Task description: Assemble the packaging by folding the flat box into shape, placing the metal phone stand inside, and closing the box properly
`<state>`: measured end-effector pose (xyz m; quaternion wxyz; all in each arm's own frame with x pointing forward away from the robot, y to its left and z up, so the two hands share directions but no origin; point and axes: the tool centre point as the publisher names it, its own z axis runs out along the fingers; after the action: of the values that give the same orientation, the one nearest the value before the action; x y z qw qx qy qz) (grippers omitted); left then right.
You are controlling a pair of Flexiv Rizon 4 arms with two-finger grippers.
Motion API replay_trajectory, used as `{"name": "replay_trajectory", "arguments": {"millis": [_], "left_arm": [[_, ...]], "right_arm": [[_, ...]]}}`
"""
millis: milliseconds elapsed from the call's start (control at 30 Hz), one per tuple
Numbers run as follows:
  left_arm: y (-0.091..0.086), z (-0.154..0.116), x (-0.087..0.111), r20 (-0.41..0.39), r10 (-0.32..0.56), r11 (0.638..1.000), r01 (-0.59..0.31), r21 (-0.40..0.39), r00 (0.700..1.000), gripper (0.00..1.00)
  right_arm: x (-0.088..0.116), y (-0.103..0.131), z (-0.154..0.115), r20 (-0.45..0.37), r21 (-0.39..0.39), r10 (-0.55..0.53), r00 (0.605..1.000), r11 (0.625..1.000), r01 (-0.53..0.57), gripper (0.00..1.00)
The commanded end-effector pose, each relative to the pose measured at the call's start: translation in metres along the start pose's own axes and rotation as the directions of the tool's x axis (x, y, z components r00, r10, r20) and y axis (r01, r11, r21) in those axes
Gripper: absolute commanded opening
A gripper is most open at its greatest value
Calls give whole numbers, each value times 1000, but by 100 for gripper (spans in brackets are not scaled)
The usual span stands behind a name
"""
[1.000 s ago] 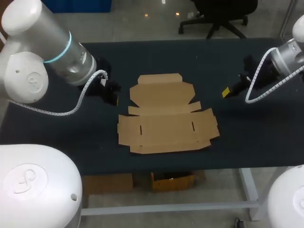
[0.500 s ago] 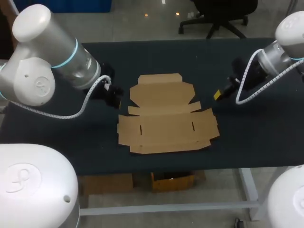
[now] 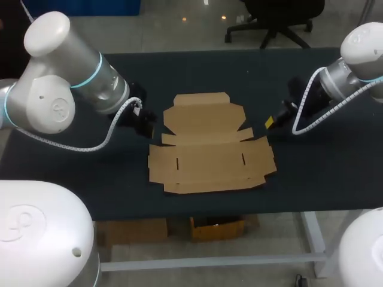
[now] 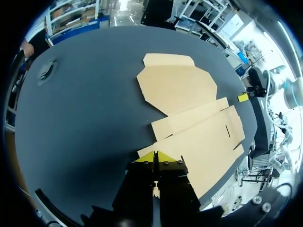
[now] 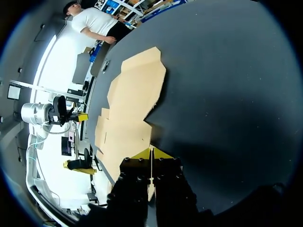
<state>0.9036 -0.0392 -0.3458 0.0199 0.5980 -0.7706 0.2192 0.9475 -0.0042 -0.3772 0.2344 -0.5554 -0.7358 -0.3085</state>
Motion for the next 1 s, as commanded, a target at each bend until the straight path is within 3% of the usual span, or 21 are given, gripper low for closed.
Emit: {"name": "replay_trajectory", "arguments": {"millis": [33,600,800,1000], "left_arm": [[-6,11,-3,-9,-11,1000,11,-10,1000,0],[-6,12,-4,-11,-15,1000,15,-13,1000,0],[-6,17,-5,0,-19,1000,19,-7,1000,0],[-9,24,-6,6,-14,1000,14,6,1000,0]], "right_arm": [[-4,0,4,-11,-2,6,1000,1000,-6,0],[-3,-2,8,-15,0,31,999,1000,-31,0],[-2,-7,13,27,-30,111,993,994,-110,0],[-5,-8,16,39,-44,112,993,993,-110,0]]}}
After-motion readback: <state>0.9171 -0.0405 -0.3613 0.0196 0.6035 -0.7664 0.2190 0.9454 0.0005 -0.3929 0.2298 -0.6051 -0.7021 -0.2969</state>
